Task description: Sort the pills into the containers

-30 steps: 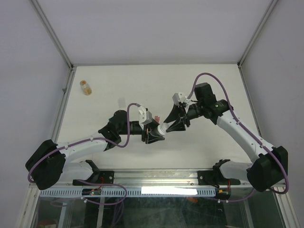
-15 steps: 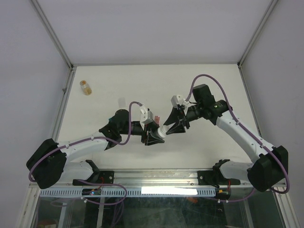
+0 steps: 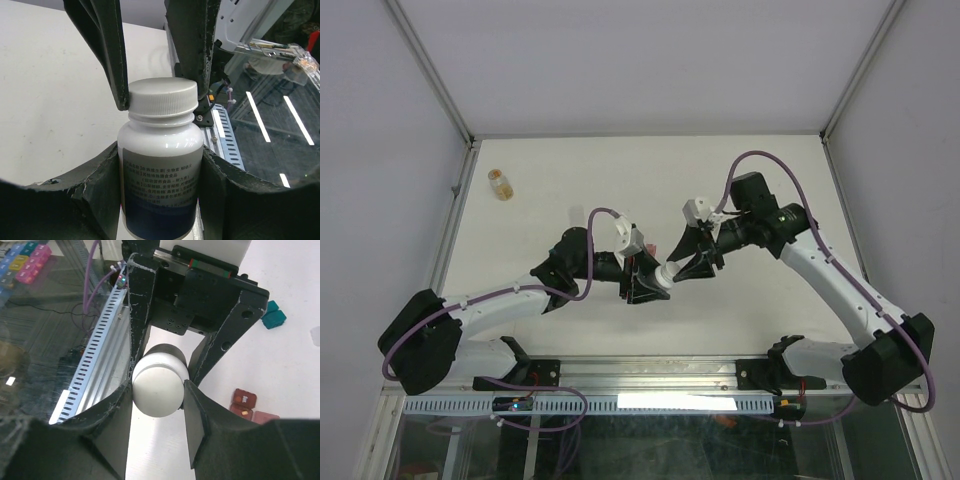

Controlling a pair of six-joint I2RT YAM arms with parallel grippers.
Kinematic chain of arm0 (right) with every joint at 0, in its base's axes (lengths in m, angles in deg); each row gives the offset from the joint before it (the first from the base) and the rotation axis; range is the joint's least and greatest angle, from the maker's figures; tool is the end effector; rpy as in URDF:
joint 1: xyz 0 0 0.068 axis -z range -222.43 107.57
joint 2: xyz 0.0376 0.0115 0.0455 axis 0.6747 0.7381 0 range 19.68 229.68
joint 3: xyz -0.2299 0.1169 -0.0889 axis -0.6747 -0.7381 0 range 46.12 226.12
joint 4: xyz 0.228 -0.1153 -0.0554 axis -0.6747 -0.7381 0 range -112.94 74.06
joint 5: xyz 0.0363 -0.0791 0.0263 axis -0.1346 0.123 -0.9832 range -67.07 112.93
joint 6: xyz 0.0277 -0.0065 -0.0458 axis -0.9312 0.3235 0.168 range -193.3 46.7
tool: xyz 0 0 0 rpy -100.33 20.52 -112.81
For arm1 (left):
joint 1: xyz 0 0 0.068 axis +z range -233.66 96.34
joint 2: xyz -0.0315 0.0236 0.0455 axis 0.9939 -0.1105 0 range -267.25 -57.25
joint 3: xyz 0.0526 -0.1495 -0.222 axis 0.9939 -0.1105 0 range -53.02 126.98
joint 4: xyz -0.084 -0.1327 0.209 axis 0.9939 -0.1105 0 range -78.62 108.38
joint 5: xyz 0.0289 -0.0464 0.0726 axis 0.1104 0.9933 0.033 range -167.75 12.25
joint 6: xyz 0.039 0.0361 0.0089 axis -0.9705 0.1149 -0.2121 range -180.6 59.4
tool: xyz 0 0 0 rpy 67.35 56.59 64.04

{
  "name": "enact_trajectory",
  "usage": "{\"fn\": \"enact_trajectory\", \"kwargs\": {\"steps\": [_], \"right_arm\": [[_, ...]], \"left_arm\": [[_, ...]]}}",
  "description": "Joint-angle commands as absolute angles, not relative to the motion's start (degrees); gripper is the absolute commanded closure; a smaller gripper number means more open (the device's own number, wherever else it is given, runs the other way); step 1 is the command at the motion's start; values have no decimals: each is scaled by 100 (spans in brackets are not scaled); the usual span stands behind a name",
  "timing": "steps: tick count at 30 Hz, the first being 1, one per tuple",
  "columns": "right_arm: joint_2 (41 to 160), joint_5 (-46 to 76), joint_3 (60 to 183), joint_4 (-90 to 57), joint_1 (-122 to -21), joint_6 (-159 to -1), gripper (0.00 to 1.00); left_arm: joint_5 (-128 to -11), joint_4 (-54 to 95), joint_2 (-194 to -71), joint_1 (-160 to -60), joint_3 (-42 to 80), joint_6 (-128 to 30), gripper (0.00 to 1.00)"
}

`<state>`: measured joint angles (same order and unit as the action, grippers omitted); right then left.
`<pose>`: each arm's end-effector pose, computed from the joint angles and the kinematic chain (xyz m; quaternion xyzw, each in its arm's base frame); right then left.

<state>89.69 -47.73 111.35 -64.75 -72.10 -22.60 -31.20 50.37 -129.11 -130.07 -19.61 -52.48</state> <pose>0.1831 0.1428 0.3319 -0.6381 0.4755 0.4936 0.3508 0.1639 -0.2095 0.2480 0.4734 0.5609 -0.5423 0.4089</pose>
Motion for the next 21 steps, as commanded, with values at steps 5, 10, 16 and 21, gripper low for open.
{"fn": "enact_trajectory", "kwargs": {"steps": [5,10,16,21], "right_arm": [[8859,-3810,10945,-5402,-7605,-3675,79],[9008,-3397,10852,-4847,-7662,-4475,79],[9098,-2968,10754,-4451,-7653,-5217,82],[9368,-2192,10994,-4728,-7661,-5808,86]], "left_arm": [[-4784,5548,-12648,-13155,-1406,-5549,100],[-5092,5781,-12707,-13329,-1385,-5693,100],[-5410,6113,-12578,-13391,-1565,-5725,100],[-6538,5341,-12708,-13615,-1202,-6210,100]]}}
